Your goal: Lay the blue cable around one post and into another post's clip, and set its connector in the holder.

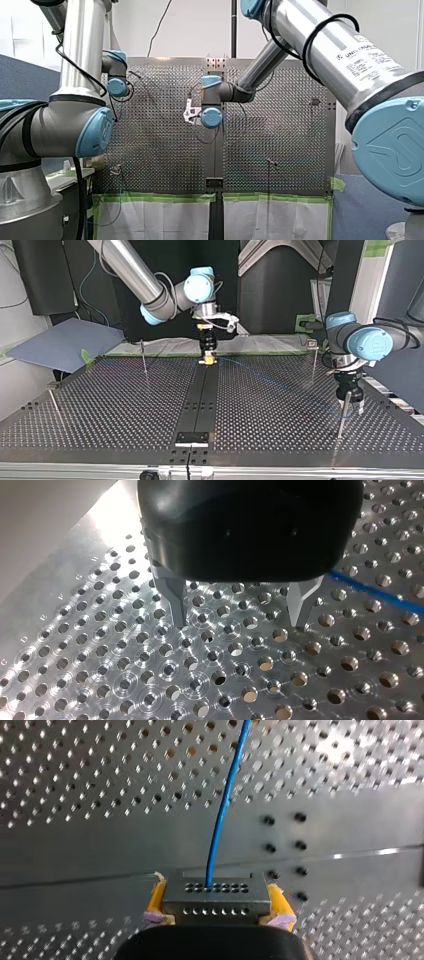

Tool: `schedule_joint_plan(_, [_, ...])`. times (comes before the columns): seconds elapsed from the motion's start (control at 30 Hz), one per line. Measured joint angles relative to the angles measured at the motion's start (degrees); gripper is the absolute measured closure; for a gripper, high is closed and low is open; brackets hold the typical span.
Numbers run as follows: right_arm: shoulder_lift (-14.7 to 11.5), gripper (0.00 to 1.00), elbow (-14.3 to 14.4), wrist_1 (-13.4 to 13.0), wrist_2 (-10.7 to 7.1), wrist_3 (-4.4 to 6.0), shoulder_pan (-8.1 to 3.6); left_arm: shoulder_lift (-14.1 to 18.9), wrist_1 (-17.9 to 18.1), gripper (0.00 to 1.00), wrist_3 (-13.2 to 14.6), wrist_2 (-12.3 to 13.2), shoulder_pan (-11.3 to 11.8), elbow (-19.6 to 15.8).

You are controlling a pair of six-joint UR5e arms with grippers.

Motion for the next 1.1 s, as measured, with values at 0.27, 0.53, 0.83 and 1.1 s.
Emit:
schedule_joint_plan(0.27, [0.0,1.0,3.71,-3.71,3.14,3.17,-0.56,0.01,0.04,0.0,0.11,0.0,0.01,0.0])
schedule_joint_plan(0.53, [0.01,1.0,7.8,-7.8,6.61,2.77,-1.18,-0.02,-0.03,0.0,0.03,0.0,0.02,0.01])
schedule_joint_plan(0.83, [0.06,1.0,12.02,-12.01,10.8,4.68,-2.63,-0.01,-0.04,0.0,0.03,0.06,0.01,0.01])
schedule_joint_plan(1.1, [0.15,1.0,16.02,-16.02,14.8,6.27,-4.83,0.02,-0.05,0.0,0.09,0.09,-0.11,0.0])
